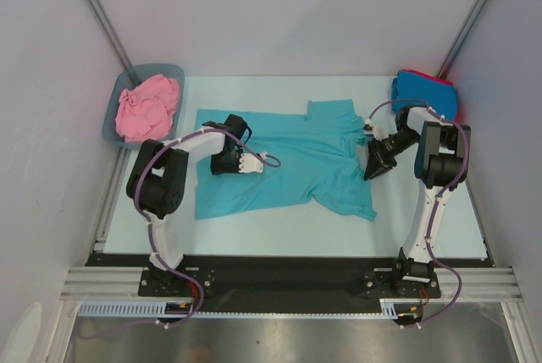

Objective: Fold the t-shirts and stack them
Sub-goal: Flatten the tshirt out

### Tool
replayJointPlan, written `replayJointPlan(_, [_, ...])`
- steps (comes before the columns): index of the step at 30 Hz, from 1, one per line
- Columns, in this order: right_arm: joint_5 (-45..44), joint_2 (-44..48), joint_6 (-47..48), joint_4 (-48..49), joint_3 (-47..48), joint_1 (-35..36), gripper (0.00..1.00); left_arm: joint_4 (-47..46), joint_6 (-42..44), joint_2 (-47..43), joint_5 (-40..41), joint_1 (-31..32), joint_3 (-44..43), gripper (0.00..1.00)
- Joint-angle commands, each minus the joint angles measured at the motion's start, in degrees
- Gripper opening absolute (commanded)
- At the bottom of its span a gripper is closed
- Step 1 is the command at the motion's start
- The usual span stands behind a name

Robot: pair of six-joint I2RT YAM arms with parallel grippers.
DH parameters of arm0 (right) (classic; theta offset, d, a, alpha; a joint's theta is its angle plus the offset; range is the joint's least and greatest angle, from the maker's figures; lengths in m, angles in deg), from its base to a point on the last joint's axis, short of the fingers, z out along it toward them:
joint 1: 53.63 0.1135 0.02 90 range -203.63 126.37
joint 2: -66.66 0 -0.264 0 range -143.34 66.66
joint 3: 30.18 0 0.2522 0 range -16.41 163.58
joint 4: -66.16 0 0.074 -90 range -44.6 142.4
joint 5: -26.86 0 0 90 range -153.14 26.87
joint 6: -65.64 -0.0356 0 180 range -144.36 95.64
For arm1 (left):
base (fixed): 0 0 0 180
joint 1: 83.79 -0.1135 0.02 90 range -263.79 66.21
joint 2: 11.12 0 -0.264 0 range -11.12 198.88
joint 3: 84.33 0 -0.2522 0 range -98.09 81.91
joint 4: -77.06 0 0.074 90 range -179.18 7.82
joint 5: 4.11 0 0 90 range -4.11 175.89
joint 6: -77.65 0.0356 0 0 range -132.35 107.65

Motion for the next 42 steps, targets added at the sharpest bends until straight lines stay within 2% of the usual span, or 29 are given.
replayJointPlan(1, [-0.38,2.53,-0.89,0.47,1.6,-0.05,0.16,1.37,-1.93,3.37,-4.04,-1.47,1.86,0.17])
replayJointPlan(4, [-0.81,3.68,-1.24,0.65,2.04,-0.66,0.15,2.16,-2.37,3.89,-3.08,-2.44,1.6,0.12])
replayJointPlan(9, [-4.41,5.96,-2.55,1.26,4.23,-1.63,0.15,3.22,-2.55,3.28,-2.2,-4.46,1.34,0.11])
replayJointPlan(17, [-14.87,7.81,-1.24,0.92,10.9,-2.51,0.14,4.36,-0.18,2.84,-0.09,-5.6,2.57,0.12])
replayJointPlan(24, [-21.82,11.76,4.47,-3.91,14.87,-1.98,0.13,6.29,2.11,2.66,2.1,-5.69,2.48,0.12])
replayJointPlan(27, [-23.05,12.82,9.39,-9.1,15.31,-1.37,0.11,7.52,2.9,3.1,2.72,-5.69,1.78,0.13])
replayJointPlan(29, [-24.1,13.52,12.03,-11.39,13.91,-0.58,0.08,8.05,3.6,3.63,3.51,-5.69,1.51,0.13])
replayJointPlan(31, [-26.03,14.75,13.52,-12.0,10.5,0.38,0.0,8.49,4.13,4.07,4.13,-5.69,1.25,0.13])
replayJointPlan(37, [-30.16,16.16,14.5,-9.38,3.37,4.16,0.0,9.28,4.92,5.56,5.97,-5.69,0.37,0.13])
replayJointPlan(42, [-28.86,15.54,16.16,-12.18,0.82,6.98,0.0,11.04,6.41,4.95,6.15,-5.69,1.16,0.13])
